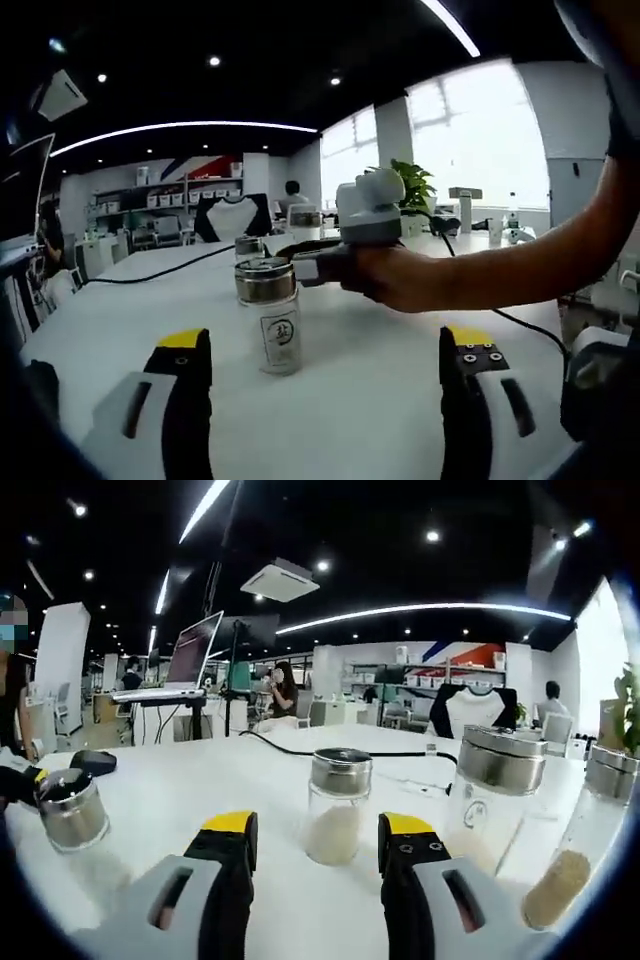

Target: Rotate the seasoning bottle until the label or dispensing opening points toward the visible target arrow and the bottle remains upright within the marked orientation range

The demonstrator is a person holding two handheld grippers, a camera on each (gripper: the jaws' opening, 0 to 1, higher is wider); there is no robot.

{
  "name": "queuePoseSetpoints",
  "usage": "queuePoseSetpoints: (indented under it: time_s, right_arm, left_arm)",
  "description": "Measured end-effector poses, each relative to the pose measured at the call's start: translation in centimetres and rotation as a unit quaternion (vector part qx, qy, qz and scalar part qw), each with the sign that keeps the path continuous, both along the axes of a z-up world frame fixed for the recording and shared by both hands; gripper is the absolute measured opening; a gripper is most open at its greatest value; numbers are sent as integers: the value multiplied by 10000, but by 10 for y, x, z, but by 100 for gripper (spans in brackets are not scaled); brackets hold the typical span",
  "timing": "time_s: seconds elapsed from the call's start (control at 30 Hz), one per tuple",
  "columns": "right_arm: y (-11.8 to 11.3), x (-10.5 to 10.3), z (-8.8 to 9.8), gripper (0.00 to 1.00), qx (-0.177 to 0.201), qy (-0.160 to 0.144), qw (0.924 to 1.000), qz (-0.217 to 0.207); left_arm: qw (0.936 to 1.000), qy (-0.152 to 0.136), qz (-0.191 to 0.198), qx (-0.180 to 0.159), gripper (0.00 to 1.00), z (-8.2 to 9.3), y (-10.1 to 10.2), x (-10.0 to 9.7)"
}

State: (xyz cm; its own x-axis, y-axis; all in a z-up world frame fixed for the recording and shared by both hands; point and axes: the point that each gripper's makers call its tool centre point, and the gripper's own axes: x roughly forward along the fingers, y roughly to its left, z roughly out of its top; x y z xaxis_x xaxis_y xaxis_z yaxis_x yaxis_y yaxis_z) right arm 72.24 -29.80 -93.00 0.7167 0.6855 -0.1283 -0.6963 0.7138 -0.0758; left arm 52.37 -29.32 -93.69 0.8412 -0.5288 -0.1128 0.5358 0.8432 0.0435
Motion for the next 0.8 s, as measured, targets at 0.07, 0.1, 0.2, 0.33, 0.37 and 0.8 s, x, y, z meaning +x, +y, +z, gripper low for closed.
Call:
queuePoseSetpoints:
  time_s: [0.07, 0.1, 0.2, 0.33, 0.37, 0.8]
  right_arm:
    - [3, 4, 0, 48, 22, 10, 10000, -55]
    - [4, 8, -3, 48, -50, 27, 9999, -146]
    - [5, 16, -4, 48, -31, 11, 9996, -291]
    - [10, 26, -5, 47, -40, -72, 9992, -402]
    - [13, 28, -5, 46, -78, -152, 9991, -394]
    - [14, 44, -8, 33, -125, -327, 9970, -696]
  left_arm:
    - [10000, -14, -15, 22, 100, 0, 0, -1]
    - [10000, -33, 23, 30, 100, 2, 1, -1]
    - [9998, -147, 95, 48, 100, 6, 4, -2]
    - [9998, -147, 115, 120, 100, 6, 4, -2]
    - [9998, -144, 104, 125, 100, 6, 3, -2]
    - [9997, -165, -99, -150, 100, 12, -7, -6]
